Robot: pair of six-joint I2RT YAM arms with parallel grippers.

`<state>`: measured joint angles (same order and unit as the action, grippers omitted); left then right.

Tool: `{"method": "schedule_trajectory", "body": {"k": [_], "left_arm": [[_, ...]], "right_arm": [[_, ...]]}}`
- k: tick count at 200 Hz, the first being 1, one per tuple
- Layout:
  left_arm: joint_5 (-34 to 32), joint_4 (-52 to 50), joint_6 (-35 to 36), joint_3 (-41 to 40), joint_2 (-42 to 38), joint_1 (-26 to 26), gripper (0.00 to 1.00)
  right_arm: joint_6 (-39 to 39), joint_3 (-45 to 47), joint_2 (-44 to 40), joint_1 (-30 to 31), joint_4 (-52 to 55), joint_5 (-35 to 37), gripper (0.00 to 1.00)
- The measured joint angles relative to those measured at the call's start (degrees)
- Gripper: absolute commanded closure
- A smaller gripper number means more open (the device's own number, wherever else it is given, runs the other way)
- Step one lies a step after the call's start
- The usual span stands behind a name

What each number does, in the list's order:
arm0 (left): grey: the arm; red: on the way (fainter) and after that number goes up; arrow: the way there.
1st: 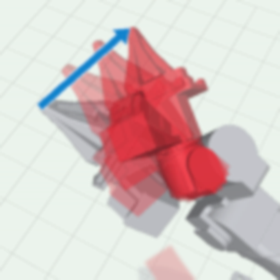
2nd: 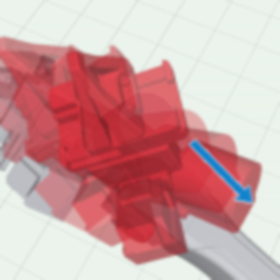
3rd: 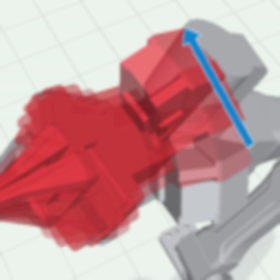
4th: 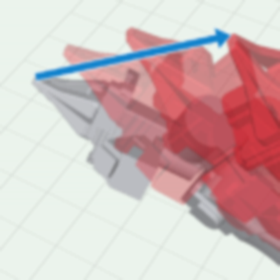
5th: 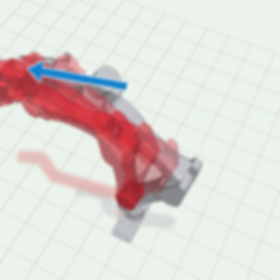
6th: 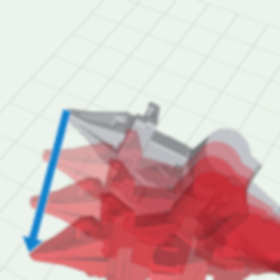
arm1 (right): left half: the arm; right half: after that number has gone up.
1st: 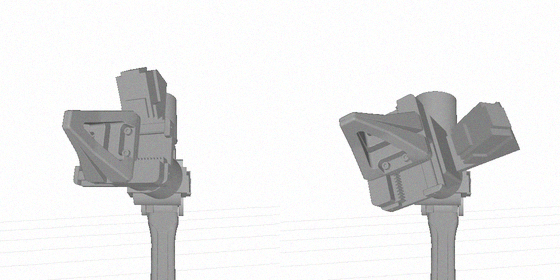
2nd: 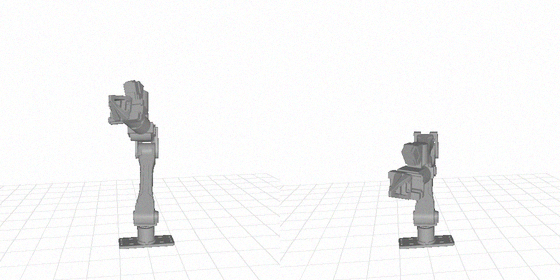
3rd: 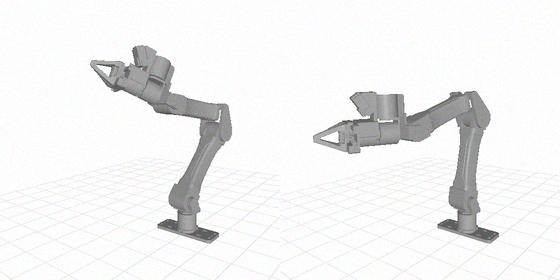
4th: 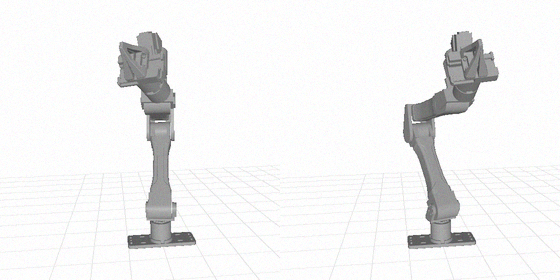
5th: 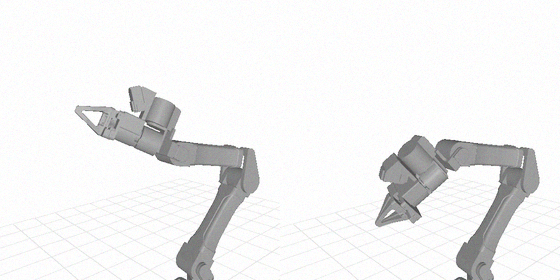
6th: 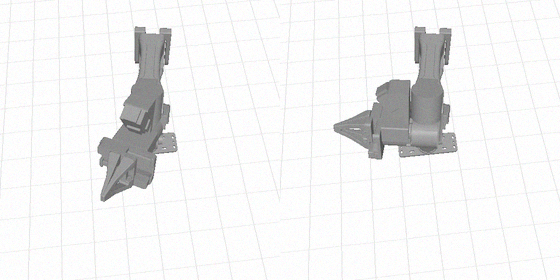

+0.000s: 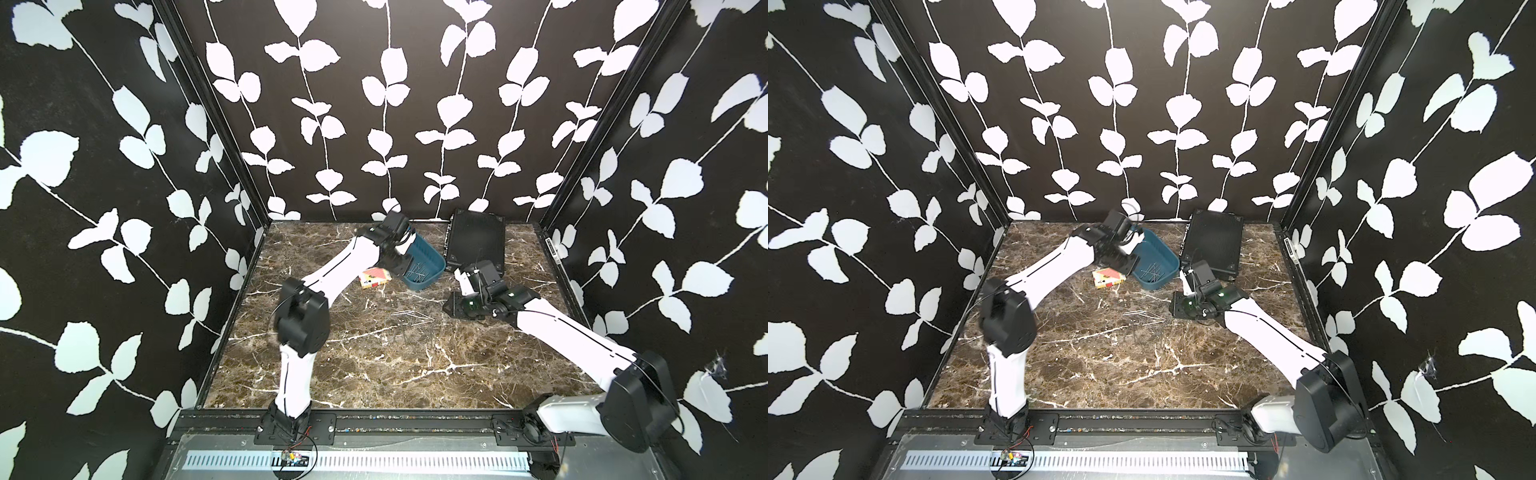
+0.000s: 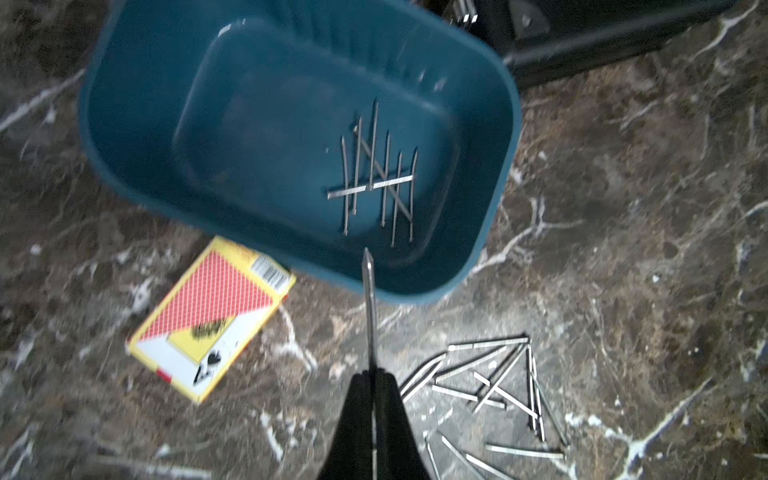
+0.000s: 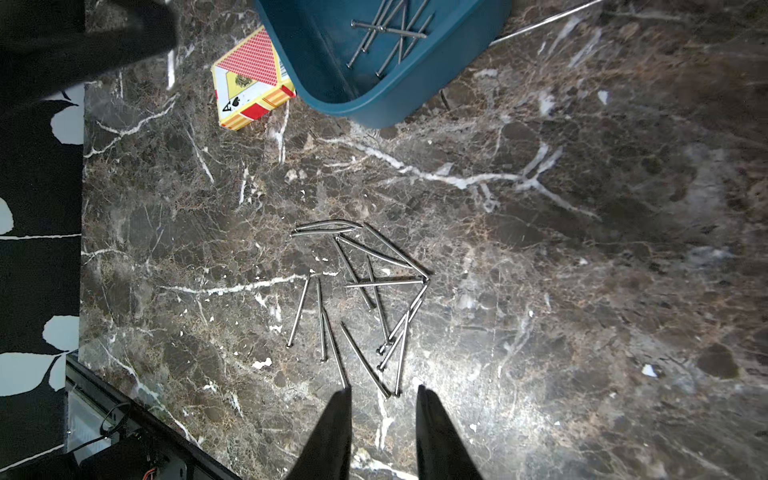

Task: Put the nails on the desktop into the storage box
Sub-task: Place the nail in the storage box.

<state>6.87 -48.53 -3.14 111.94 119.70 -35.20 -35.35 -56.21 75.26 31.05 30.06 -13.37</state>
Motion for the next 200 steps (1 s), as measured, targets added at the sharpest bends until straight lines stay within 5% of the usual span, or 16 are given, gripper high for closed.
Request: {"method": "schedule_trajectory", "body": {"k": [39,115,134,200], "left_arm": [[2.7,-0.6,1.7,10.5,11.6,0.0,1.0],[6.1,-0.3,2.1,14.3,19.9,0.0,1.0],[6.6,-0.3,2.0,14.3,19.9,0.0,0.69],[7.5,3.7,-2.0,7.8,15.1,-0.2,0.67]], "right_arm": [[1.2,0.0,-2.3,-1.4,1.4,0.5,0.71],[2.0,-0.1,-1.7,-1.7,2.1,-0.8,0.7],[2.2,-0.3,-1.0,-1.8,2.1,-1.2,0.7],[2.1,-1.7,0.7,-1.8,1.9,-3.6,0.71]]}}
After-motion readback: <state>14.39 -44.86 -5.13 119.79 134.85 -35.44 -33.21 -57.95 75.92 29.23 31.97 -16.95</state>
